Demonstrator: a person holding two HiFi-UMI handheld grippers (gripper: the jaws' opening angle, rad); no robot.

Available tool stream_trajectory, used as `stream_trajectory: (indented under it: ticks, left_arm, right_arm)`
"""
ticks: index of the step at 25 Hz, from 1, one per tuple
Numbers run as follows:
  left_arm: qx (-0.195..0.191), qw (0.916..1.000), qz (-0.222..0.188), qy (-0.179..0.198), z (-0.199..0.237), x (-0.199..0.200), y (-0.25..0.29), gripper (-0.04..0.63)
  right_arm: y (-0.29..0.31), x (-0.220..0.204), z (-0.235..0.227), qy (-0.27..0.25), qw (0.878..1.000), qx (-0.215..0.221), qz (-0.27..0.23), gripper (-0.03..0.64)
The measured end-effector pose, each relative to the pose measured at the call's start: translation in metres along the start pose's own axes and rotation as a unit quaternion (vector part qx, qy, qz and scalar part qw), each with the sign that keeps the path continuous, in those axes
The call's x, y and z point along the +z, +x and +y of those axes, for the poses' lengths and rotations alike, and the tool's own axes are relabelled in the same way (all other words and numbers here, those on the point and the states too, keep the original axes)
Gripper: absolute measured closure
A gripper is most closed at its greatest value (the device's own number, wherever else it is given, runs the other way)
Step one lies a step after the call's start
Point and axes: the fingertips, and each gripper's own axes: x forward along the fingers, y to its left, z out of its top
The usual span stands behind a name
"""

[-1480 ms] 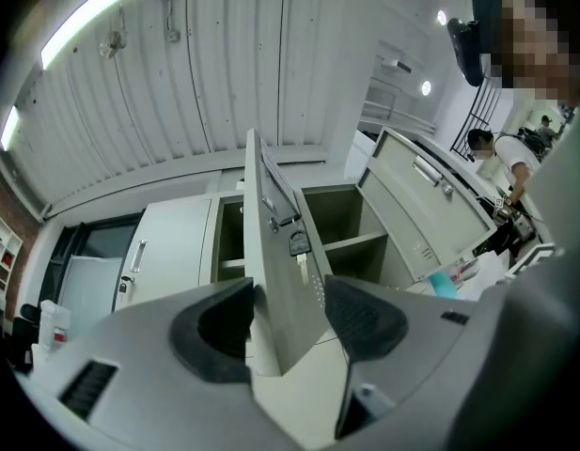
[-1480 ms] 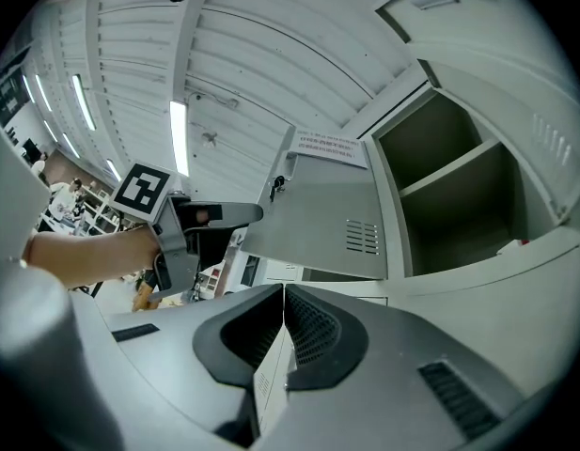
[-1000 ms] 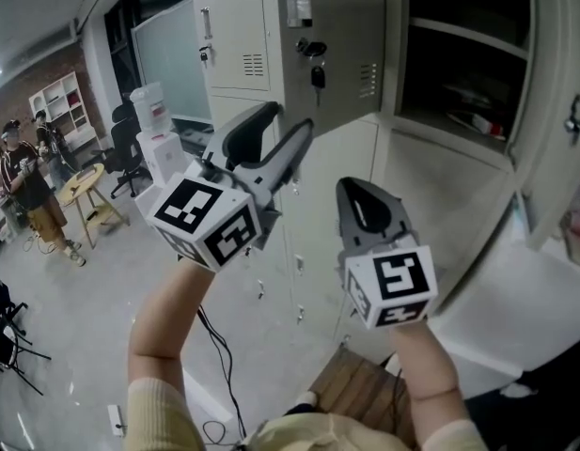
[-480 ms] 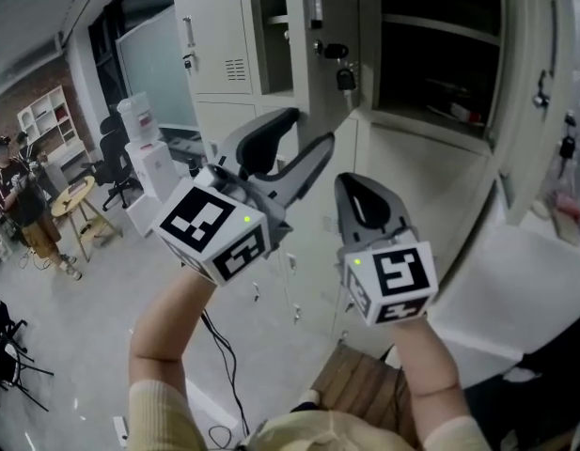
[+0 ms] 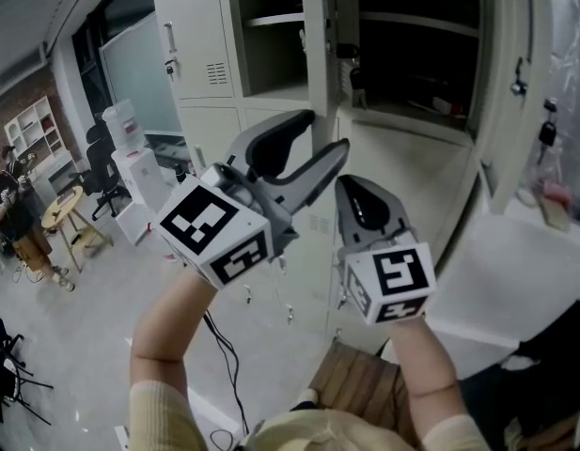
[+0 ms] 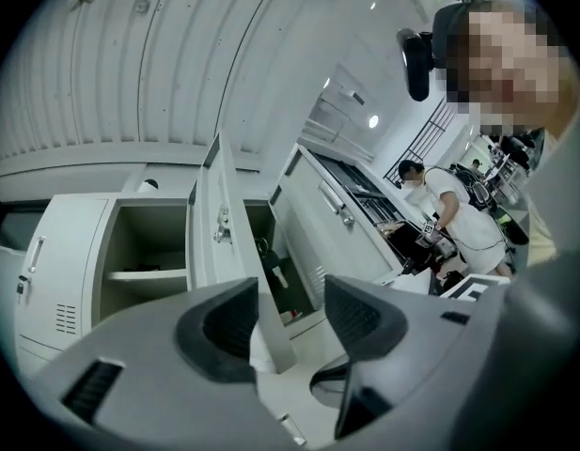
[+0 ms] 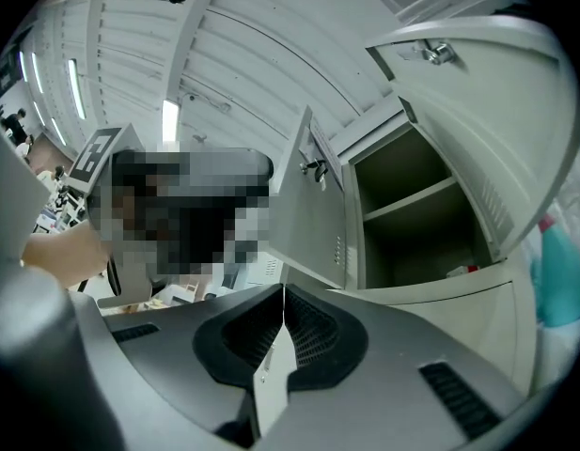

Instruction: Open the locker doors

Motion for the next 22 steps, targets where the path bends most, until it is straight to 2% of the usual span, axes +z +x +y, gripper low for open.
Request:
stream_trajectory:
  ticks: [5,8,15,22]
  left_arm:
    - [-0.038,0.9981,-0.017,-0.044,-0.013,0.004,0.011,0.374]
    - [-0.052,0.9969,-0.026,-0.053,-0.018,0.006,0.016,0.374]
    - [-0.064,0.9933,-0.054,-0.079,-0.022,0.009,0.02,0.376]
    - [-0.047,0.9916,-0.077,-0.093,-0.013,0.012,0.007,0.374]
  right_arm:
    - [-0.007,-0.003,-0.011,0.001,1.0,-0.012,0.002,0.614]
    - [-0.011,-0.001,-0.015,-0.005,1.0,-0.012,-0.003,0.614]
    - [-0.019,-0.006,-0.032,0.0,1.0,-0.029,0.001,0.614]
    - [-0.022,-0.017,-0.036,0.009,0.999,-0.035,0.008,0.614]
